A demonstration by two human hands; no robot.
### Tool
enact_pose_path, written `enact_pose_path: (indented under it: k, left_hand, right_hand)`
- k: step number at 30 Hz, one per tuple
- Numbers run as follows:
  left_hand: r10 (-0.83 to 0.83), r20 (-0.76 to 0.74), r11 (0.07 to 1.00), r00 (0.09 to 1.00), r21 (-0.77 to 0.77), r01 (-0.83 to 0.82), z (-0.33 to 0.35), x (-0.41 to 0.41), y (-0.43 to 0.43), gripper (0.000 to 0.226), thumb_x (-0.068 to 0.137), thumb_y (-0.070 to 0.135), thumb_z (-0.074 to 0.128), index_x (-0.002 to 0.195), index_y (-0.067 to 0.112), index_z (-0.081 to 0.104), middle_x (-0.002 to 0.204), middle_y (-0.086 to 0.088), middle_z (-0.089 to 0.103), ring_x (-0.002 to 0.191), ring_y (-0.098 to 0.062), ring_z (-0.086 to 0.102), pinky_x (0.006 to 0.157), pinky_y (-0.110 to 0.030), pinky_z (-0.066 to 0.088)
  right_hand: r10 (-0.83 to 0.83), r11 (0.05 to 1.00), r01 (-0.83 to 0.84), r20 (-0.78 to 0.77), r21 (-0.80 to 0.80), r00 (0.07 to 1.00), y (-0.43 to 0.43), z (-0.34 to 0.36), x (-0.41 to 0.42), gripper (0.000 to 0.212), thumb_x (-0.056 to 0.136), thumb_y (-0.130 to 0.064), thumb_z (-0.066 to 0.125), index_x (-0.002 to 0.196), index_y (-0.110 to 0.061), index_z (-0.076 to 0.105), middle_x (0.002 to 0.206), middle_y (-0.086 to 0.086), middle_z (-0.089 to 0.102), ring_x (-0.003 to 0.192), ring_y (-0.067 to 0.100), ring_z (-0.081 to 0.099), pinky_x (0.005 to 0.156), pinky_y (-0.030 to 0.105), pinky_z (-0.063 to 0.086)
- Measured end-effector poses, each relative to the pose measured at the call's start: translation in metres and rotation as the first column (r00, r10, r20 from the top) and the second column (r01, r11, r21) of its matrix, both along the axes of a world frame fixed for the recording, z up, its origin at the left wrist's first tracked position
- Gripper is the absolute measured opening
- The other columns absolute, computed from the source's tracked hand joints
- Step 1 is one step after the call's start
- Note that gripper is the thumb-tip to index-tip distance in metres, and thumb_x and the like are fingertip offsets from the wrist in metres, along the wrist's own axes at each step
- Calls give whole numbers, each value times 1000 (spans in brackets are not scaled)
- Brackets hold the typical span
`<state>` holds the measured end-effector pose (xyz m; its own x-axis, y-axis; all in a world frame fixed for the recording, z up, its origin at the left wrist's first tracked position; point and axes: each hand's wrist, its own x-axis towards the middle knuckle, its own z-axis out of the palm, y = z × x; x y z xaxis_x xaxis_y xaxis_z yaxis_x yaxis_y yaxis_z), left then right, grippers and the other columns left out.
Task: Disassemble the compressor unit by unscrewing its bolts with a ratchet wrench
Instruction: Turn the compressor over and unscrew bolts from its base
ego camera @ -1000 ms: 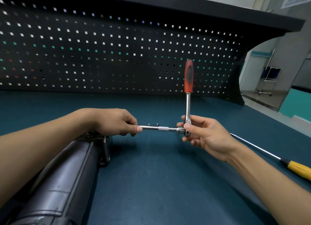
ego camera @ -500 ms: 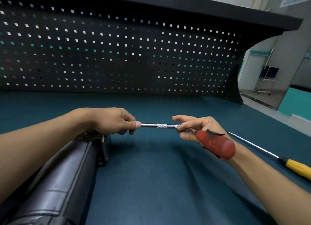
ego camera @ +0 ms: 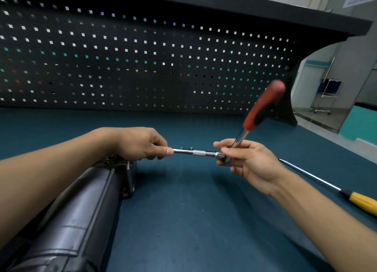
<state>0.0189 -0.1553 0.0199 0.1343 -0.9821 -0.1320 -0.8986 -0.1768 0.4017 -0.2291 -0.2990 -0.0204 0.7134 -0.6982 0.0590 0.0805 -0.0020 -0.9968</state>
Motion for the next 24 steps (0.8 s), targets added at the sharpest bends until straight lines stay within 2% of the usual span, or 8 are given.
enact_pose_path:
  k: [6, 9, 13, 15, 19, 24]
  left_hand:
    - [1, -11, 1000, 1000, 12, -1, -2, 3, -1, 42, 94, 58, 49, 75, 23, 60, 53, 13, 47, 52, -12, 38, 52, -22, 37]
    - [-2, -24, 1000, 1000, 9, 2, -2, 3, 0, 42, 94, 58, 49, 74, 23, 60, 53, 13, 46, 50, -11, 37, 50, -22, 36]
    - [-2, -44, 1000, 999, -3, 2, 1, 2, 1, 42, 94, 57, 49, 75, 22, 61, 54, 13, 45, 49, -9, 37, 48, -18, 36]
    - [-3, -68, 1000, 998, -18, 2, 2, 3, 2, 41, 95, 56, 50, 75, 22, 61, 53, 14, 45, 46, -6, 38, 46, -14, 35]
    - [-3, -79, 1000, 997, -20, 1, 2, 3, 2, 43, 93, 58, 49, 76, 21, 62, 51, 14, 44, 44, -3, 37, 45, -12, 34]
    - [-2, -73, 1000, 997, -11, 1, 1, 4, 1, 43, 93, 59, 49, 74, 23, 62, 52, 14, 45, 45, -4, 38, 45, -13, 34]
  right_hand:
    - [-28, 999, 29, -11, 17, 1000, 5, 3, 1, 29, 72, -29, 76, 99, -18, 73, 107, 4, 77, 68, 22, 72, 44, 17, 44]
    - [-28, 1000, 29, -14, 11, 999, 6, 4, 2, 38, 66, -38, 76, 99, -18, 72, 106, 4, 77, 62, 19, 70, 43, 16, 42]
    - [-22, 997, 19, 32, 79, 999, 4, 4, 3, 44, 73, -40, 72, 108, -14, 68, 107, 8, 77, 49, 13, 58, 41, 17, 40]
    - [-34, 990, 24, 74, 136, 997, 3, 4, 4, 43, 74, -38, 72, 108, -11, 68, 108, 9, 73, 44, 11, 49, 38, 17, 37]
    - [-39, 973, 19, 86, 231, 996, 1, 0, 6, 31, 80, -37, 70, 94, -9, 71, 80, 5, 60, 41, 9, 49, 37, 17, 38]
    - [-1, 958, -25, 91, 286, 996, -2, -2, 5, 24, 95, -32, 61, 93, -8, 68, 78, 6, 71, 41, 11, 52, 38, 18, 42]
